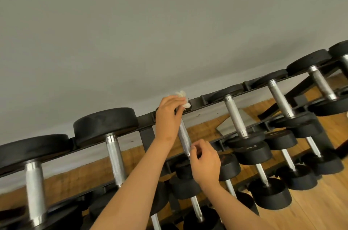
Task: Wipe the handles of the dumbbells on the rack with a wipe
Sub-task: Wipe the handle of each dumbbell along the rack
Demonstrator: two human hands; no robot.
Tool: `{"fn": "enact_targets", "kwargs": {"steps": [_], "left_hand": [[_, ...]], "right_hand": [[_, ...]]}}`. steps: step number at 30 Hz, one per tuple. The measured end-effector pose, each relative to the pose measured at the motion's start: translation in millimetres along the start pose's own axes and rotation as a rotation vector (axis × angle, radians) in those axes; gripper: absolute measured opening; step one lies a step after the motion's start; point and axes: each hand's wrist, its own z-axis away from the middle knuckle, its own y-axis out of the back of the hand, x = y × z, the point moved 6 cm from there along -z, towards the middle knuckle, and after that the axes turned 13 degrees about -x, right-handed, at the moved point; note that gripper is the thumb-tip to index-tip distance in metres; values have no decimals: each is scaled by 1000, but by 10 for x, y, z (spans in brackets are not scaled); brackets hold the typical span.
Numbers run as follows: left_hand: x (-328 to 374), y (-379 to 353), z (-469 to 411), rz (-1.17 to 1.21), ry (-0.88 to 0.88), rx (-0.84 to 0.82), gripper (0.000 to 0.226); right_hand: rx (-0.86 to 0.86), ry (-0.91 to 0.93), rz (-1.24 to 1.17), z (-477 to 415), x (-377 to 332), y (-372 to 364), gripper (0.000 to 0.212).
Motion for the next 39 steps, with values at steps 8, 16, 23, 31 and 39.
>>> {"fn": "enact_targets", "kwargs": {"steps": [8,16,23,31,39], "left_hand": [[98,-12,414,71,126,59,24],[403,-414,697,92,230,126,25],[634,-1050,702,76,327,127,24],[869,-1395,546,12,332,124,26],[982,-1347,-216,-50,169,92,29]], "right_hand": [[0,41,-26,9,-63,36,25],[-416,268,-142,-100,153,362,16],[-142,398,11,-511,555,1384,20],[-78,246,74,-911,963,1523,26],[-79,156,118,-894,997,1388,20]]}}
